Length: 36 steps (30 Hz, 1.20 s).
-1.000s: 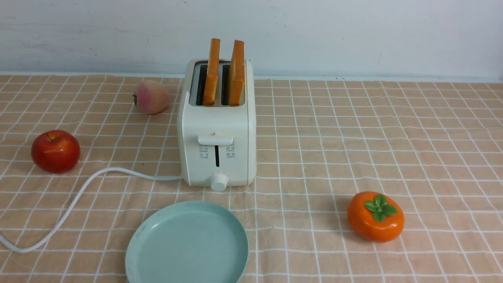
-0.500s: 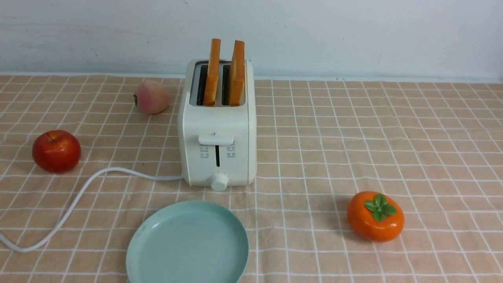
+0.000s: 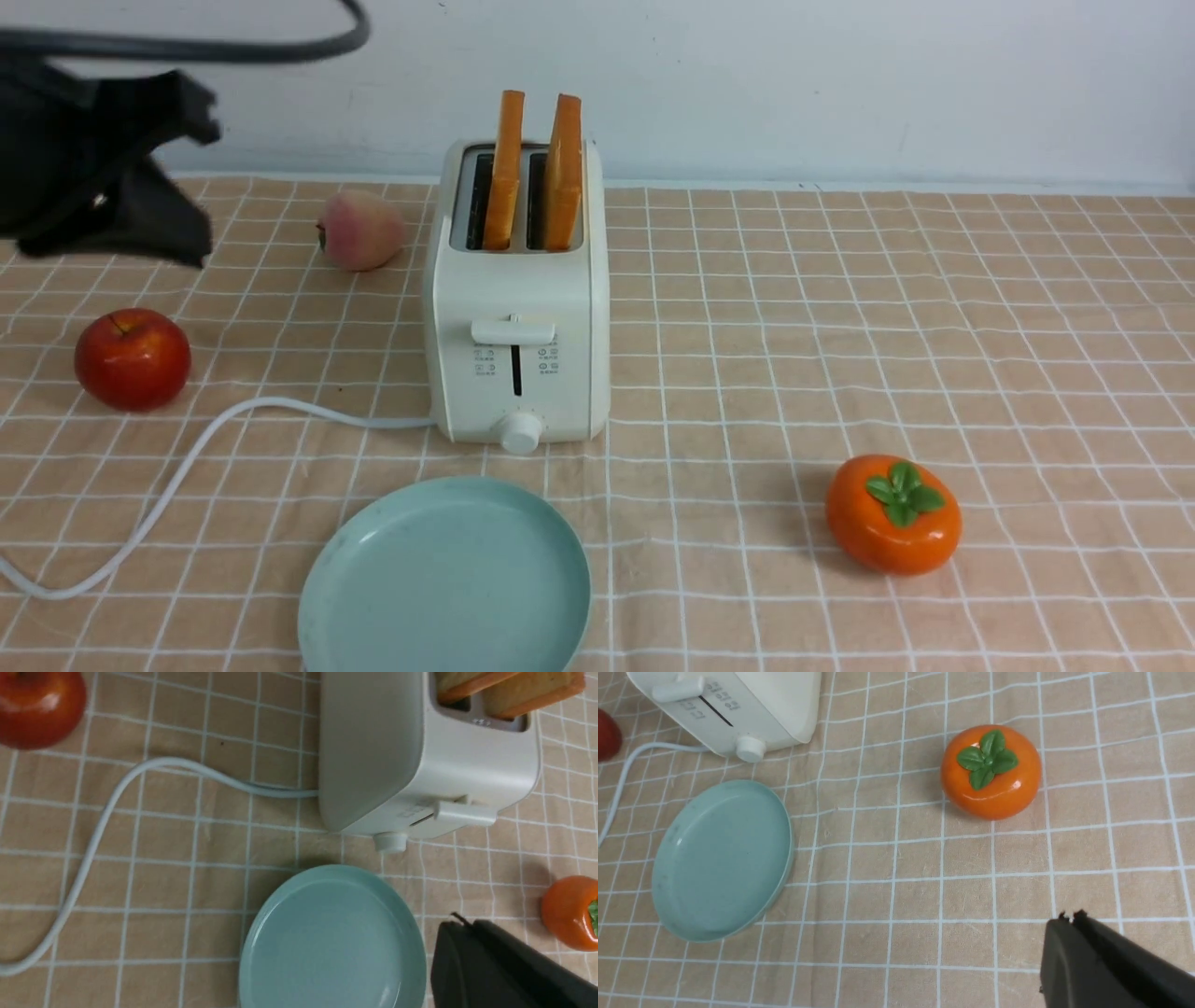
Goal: Take toasted bread from bread machine on light coffee tablecloth place on plate.
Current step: 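Reach for a toast slice standing in the toaster with the left gripper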
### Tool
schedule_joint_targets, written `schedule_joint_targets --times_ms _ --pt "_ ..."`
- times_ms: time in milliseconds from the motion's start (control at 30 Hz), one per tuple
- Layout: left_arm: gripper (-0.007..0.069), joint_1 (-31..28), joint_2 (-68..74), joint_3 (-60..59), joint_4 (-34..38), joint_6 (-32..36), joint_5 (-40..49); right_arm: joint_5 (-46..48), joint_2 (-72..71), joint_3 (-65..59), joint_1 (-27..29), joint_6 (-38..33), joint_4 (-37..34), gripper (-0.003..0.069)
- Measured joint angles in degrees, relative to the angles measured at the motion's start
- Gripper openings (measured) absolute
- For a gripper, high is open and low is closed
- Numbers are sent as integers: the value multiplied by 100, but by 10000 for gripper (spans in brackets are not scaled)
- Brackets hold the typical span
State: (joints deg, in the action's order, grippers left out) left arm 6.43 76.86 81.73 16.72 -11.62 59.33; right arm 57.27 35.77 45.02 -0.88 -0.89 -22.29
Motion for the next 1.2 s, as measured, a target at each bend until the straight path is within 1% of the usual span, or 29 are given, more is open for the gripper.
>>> schedule_joint_targets --times_ms 67,100,167,233,300,333,367,400,467,500,567,600,633,667,700,767,833,900,933,967,1000,1033,1100,1133,1200 --pt "-14 238 452 412 0 97 -50 -80 0 0 0 -11 -6 -2" --pt "-14 267 503 457 -7 103 -58 -93 0 0 0 -11 -6 -1" --pt "-14 601 1124 1021 -75 165 -215 -126 0 0 0 -11 -16 -1" --pt "-14 809 1645 1462 -159 169 -289 -203 0 0 0 -15 -42 1" --pt "-13 909 1986 1726 -235 176 -294 -233 0 0 0 -15 -42 1" --pt "6 994 2335 2104 -330 176 -311 -238 0 0 0 -15 -47 3" --pt "9 1011 2415 2143 -343 176 -317 -238 0 0 0 -15 -47 3" --pt "59 1065 2708 2479 -398 181 -406 -238 0 0 0 -15 -61 4" --pt "99 1096 2866 2638 -407 181 -496 -245 0 0 0 -15 -67 6" --pt "164 1129 3085 2840 -420 181 -695 -244 0 0 0 -15 -67 8" --pt "269 1150 3296 2977 -413 185 -948 -251 0 0 0 -15 -67 10" --pt "280 1150 3312 2985 -403 185 -973 -251 0 0 0 -15 -67 11" --pt "341 1155 3404 3018 -403 192 -1102 -257 0 0 0 -9 -67 13" --pt "377 1156 3459 3023 -423 197 -1181 -261 0 0 0 -2 -67 15" --pt "437 1156 3558 3023 -544 156 -1327 -274 0 0 0 19 -67 17" --pt "459 1156 3639 3023 -686 9 -1422 -274 0 0 0 31 -67 19" --pt "452 1156 3683 3023 -791 -53 -1463 -274 0 0 0 32 -73 21" --pt "419 1156 3724 3023 -856 -86 -1518 -280 0 0 0 37 -88 22" --pt "347 1156 3756 3023 -900 -114 -1543 -306 0 0 0 37 -109 24" --pt "328 1156 3763 3023 -900 -114 -1549 -302 0 0 0 37 -108 24" --pt "283 1156 3770 3023 -900 -119 -1555 -319 0 0 0 37 -108 25" --pt "195 1156 3770 3023 -906 -121 -1562 -321 0 0 0 37 -108 27" --pt "64 1156 3770 3025 -921 -121 -1562 -321 0 0 0 37 -108 31" --pt "32 1156 3752 3025 -926 -121 -1555 -321 0 0 0 37 -115 33" --pt "24 1156 3686 3025 -926 -121 -1524 -331 0 0 0 37 -126 36"
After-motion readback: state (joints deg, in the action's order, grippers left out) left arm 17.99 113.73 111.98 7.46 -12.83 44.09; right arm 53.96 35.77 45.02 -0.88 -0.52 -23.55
